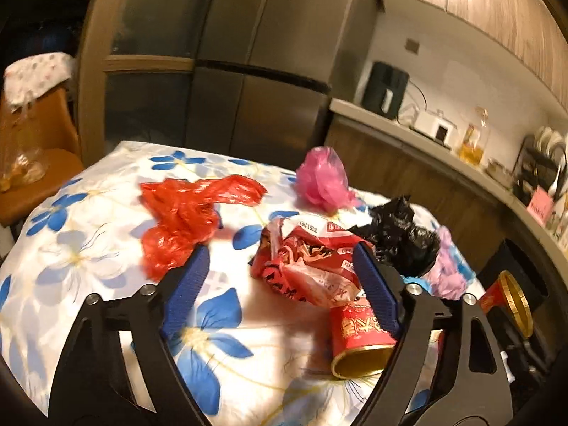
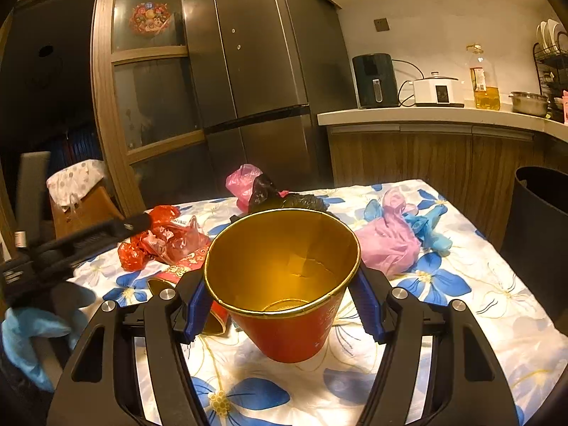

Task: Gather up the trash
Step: 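Grasp the red paper cup with the right tool while the left tool grasps a wrapper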

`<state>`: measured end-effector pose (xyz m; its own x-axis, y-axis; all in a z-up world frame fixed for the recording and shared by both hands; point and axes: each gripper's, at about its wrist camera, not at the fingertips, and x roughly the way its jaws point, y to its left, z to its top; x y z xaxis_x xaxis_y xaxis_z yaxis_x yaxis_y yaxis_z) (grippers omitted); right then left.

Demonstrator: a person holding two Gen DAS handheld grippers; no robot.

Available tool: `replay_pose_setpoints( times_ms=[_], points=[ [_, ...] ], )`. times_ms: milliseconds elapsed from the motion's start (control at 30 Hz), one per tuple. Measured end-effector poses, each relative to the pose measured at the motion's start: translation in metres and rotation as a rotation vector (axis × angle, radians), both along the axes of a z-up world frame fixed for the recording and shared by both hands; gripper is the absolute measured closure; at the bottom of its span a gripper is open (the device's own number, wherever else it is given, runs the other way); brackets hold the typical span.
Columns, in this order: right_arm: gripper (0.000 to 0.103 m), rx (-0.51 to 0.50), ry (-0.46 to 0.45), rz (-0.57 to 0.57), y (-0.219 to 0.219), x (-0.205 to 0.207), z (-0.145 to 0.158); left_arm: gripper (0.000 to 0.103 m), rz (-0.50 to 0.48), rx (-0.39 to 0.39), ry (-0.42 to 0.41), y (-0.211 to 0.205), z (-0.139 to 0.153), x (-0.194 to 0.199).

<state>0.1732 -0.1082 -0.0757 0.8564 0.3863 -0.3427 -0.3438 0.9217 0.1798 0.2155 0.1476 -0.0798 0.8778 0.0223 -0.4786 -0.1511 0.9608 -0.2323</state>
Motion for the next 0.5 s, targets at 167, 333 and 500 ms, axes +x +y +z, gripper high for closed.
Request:
replay_pose_setpoints(
  times_ms=[167,333,500],
  points=[
    [0.037,0.002,-0.009,-0.003,-0.002,0.000,0.002,0.059,-0.059,-0.023,0.072,0.001,-0.014,0.019],
    [0.037,0.005,-0.004,-0.004,-0.004,0.002,0.000,0.089,-0.079,-0.035,0.096,0.000,-0.022,0.021],
    [0.037,0.004,-0.007,-0.003,-0.003,0.002,0.001,0.097,-0.080,-0.042,0.125,0.001,-0.029,0.024]
  ],
)
